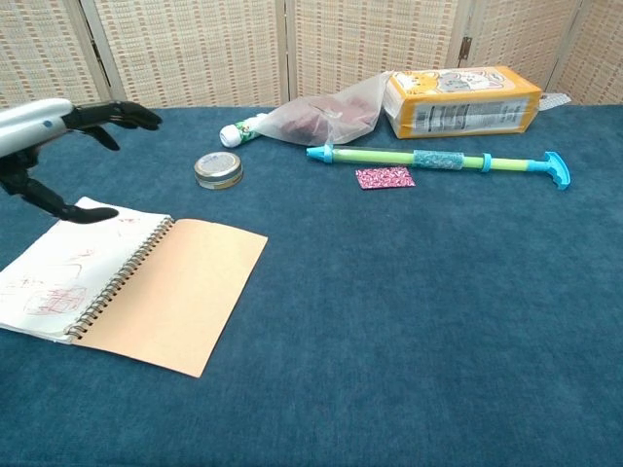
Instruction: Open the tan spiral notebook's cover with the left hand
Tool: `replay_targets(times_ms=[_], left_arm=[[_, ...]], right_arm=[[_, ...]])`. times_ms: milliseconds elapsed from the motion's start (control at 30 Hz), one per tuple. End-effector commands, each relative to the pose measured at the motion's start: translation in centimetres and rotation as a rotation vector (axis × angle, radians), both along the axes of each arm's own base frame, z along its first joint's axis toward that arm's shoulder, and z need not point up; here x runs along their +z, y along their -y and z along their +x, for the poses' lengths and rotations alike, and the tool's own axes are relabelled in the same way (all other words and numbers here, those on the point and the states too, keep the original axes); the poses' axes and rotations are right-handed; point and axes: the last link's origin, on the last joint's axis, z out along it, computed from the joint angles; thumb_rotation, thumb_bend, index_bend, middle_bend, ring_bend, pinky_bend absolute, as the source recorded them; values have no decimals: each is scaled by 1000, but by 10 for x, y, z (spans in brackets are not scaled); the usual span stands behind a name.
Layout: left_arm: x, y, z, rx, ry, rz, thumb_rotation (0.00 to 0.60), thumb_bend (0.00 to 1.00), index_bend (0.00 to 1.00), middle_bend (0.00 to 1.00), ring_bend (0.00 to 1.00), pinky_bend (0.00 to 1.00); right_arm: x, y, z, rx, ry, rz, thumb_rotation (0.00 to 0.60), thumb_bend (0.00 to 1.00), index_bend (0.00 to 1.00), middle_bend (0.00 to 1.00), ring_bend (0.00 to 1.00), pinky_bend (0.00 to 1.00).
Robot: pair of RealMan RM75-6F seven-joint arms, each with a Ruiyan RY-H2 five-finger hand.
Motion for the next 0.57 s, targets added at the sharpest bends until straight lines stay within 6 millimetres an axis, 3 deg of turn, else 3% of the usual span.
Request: replay_targets(times_ms=[33,333,567], left_arm=[[24,7,-28,134,-22,62,600,267,154,154,130,256],[67,44,-85,342,-76,209,600,267,191,154,131,256],[83,84,-102,389,-105,288,600,267,204,154,130,256]], right_arm=[[-1,3,-2,-1,3,11,600,240,24,162,98,148],[-9,17,-9,-3,8,60,600,241,24,162,98,153],[-17,25,-12,-8,14,103,600,248,24,162,98,156]])
